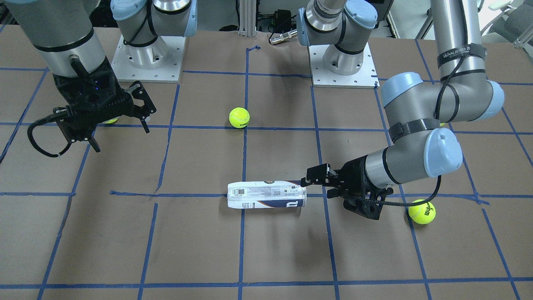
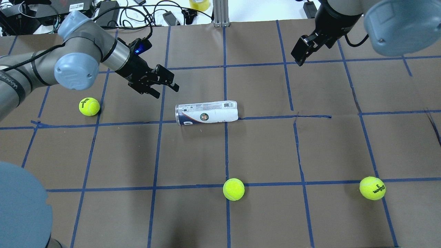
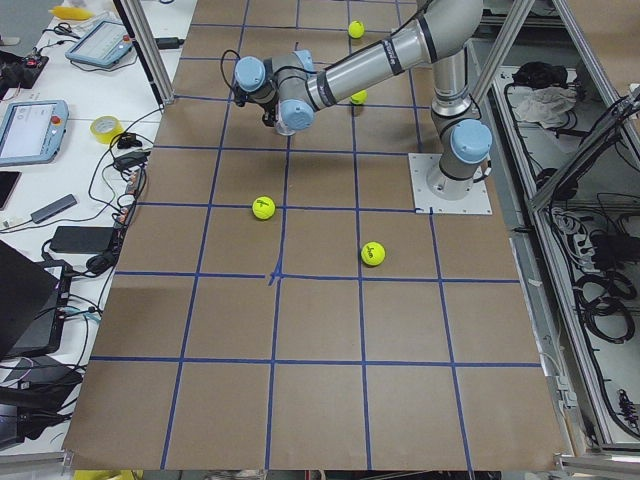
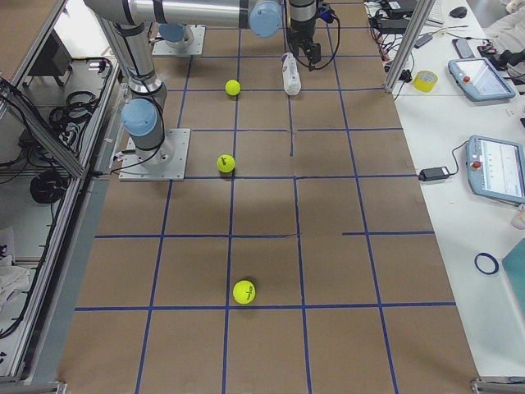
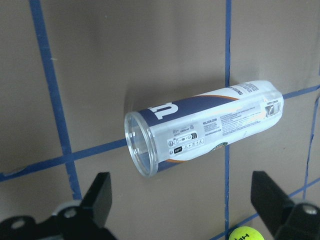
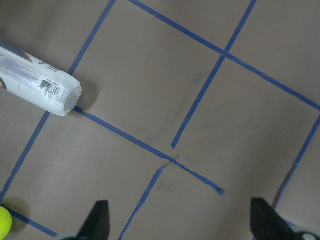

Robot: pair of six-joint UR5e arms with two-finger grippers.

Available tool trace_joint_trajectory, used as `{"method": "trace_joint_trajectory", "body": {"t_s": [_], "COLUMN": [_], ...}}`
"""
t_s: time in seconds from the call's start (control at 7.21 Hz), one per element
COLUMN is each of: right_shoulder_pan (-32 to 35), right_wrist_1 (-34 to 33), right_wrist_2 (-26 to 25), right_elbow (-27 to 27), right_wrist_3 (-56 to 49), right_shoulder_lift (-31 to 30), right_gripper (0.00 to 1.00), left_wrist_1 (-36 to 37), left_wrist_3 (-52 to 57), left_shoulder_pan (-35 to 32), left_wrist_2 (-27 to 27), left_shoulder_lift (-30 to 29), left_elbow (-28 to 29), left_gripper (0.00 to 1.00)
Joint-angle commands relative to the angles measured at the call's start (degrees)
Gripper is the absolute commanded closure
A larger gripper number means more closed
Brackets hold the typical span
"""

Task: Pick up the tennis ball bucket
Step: 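Close the left gripper on the open end of the lying can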

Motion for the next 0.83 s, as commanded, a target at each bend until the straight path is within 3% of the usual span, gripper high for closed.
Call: {"method": "trace_joint_trajectory", "body": {"t_s": [0.0, 0.28, 0.55, 0.69], "right_shoulder_pan": [0.08, 0.42, 0.43, 0.43], "right_wrist_1": [6.46, 10.78, 10.79, 10.53], "right_wrist_2": [0.19, -0.6, 0.18, 0.45], "right_elbow": [0.12, 0.2, 0.47, 0.9], "right_wrist_3": [11.96, 21.44, 21.84, 21.84], "right_shoulder_lift": [-5.12, -11.0, -10.6, -10.5], "right_gripper": [0.0, 0.0, 0.0, 0.0], "left_wrist_1": [-0.94, -0.78, -0.95, -0.51], "left_wrist_3": [0.69, 1.73, 1.04, 1.12], "left_shoulder_pan": [0.34, 0.34, 0.34, 0.34], "left_wrist_2": [-4.43, -8.28, -9.37, -10.68], "left_shoulder_lift": [-3.52, -4.67, -5.02, -5.02], "left_elbow": [-0.64, -4.4, -4.78, -4.6], "left_gripper": [0.0, 0.0, 0.0, 0.21]}}
